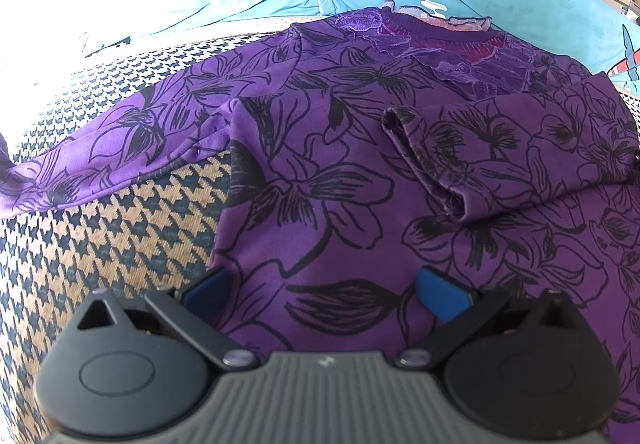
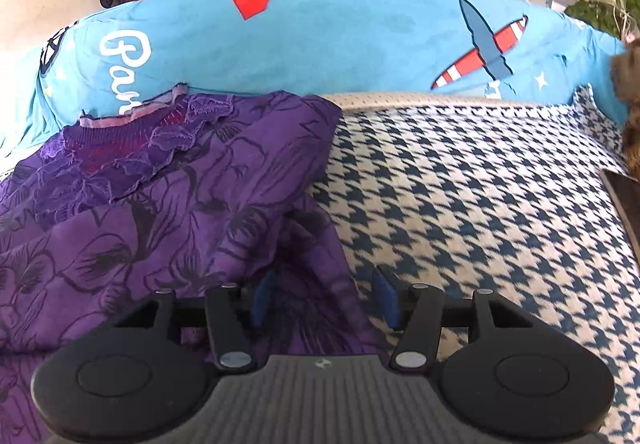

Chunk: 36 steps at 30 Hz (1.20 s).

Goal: Fold clothes
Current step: 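Release the sleeve and pull the open right tool back from the blouse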

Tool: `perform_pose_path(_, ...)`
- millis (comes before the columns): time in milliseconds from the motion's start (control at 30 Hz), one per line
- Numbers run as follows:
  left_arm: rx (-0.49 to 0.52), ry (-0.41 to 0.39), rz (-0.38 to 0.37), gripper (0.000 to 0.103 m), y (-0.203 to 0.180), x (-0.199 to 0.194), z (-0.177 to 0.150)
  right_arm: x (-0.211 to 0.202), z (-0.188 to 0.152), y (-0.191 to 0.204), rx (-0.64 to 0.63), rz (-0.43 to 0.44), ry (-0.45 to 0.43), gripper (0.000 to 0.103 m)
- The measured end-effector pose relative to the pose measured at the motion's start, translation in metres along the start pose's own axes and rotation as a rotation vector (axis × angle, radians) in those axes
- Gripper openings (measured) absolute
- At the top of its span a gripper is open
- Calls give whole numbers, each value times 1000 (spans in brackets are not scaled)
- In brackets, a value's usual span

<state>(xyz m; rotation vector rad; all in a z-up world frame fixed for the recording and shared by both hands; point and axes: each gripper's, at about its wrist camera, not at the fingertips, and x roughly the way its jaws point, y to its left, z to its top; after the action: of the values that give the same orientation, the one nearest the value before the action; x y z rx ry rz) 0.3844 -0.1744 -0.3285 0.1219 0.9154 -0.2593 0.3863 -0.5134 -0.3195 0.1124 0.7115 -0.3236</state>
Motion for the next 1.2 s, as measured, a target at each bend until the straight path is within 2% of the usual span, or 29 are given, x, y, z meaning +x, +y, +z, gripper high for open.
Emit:
perform_pose_path(100, -5, 3, -1, 103, 1, 1, 1, 3, 0, 0, 17, -69, -29, 53)
perform_pose_path(267, -7, 5, 0, 103, 1, 1, 1, -2, 1, -29, 211, -210, -37, 53)
perform_pose_path(333, -9, 5, -1, 103, 1, 0, 2, -5, -1, -37, 252, -244, -40, 53)
perform_pose_path(400, -13, 4, -5, 103, 2, 0, 2, -9, -1, -43, 271, -339, -38, 52)
perform_pose_path(433, -15, 3, -7, 103, 3, -1, 2, -11, -1, -49, 297, -350, -33, 52)
perform_pose_path(533, -14, -9, -7, 103, 3, -3, 3, -21, 0, -61, 371, -254, -53, 52)
perform_pose_path(667, -12, -17, -9, 103, 3, -6, 3, -29, 5, -49, 274, -177, -80, 52)
perform_pose_path(867, -21, -9, -10, 103, 3, -5, 3, -29, 4, -39, 276, -35, -97, 53)
perform_pose_path(1033, -13, -5, -15, 103, 1, -5, 2, -20, 10, -29, 257, 10, -108, 52)
perform_pose_path(1133, -15, -3, -20, 103, 1, -4, 3, -9, 13, -26, 248, 25, -81, 53)
perform_pose_path(1200, -22, -1, -20, 103, 1, -3, 3, 0, 13, -23, 224, -3, -52, 52)
